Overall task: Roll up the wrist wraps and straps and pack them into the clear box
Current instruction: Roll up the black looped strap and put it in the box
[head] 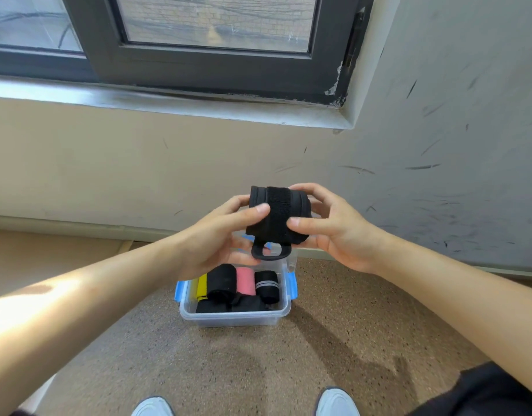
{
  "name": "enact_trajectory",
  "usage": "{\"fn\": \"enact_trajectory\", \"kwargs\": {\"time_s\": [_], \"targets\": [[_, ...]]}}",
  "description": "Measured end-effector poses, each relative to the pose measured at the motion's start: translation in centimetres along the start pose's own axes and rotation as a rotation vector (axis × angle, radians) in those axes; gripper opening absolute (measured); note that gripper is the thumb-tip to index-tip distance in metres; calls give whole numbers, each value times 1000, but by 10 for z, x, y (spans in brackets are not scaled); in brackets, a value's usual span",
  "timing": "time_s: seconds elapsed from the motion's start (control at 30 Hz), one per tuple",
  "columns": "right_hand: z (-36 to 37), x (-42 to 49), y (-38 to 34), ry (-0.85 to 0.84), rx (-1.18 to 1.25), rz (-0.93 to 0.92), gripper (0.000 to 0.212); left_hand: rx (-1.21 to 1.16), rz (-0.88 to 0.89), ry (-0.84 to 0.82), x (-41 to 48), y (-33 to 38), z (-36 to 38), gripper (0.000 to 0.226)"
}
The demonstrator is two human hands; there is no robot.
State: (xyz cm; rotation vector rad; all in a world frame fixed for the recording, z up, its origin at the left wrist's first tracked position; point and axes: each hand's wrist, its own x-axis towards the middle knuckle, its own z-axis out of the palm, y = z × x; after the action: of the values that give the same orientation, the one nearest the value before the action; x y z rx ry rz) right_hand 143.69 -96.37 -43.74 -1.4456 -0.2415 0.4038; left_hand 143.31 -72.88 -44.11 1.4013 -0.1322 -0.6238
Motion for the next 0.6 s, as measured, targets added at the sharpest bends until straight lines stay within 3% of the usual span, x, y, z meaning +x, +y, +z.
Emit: {"fn": "enact_trajectory", "kwargs": {"time_s": [0.23, 0.37, 0.43, 0.6], "targets": [[7, 3, 22, -6, -436, -81, 61, -56, -57, 55, -2, -19, -10, 48], [1, 20, 33, -132, -360, 113, 50, 33, -66, 168, 5, -39, -23, 60], [-5, 34, 45, -129, -348, 204, 42, 110, -77, 228, 15, -50, -27, 64], [-21, 62, 92, -72, -227, 345, 49, 106, -92, 308, 52, -92, -33, 64]]}}
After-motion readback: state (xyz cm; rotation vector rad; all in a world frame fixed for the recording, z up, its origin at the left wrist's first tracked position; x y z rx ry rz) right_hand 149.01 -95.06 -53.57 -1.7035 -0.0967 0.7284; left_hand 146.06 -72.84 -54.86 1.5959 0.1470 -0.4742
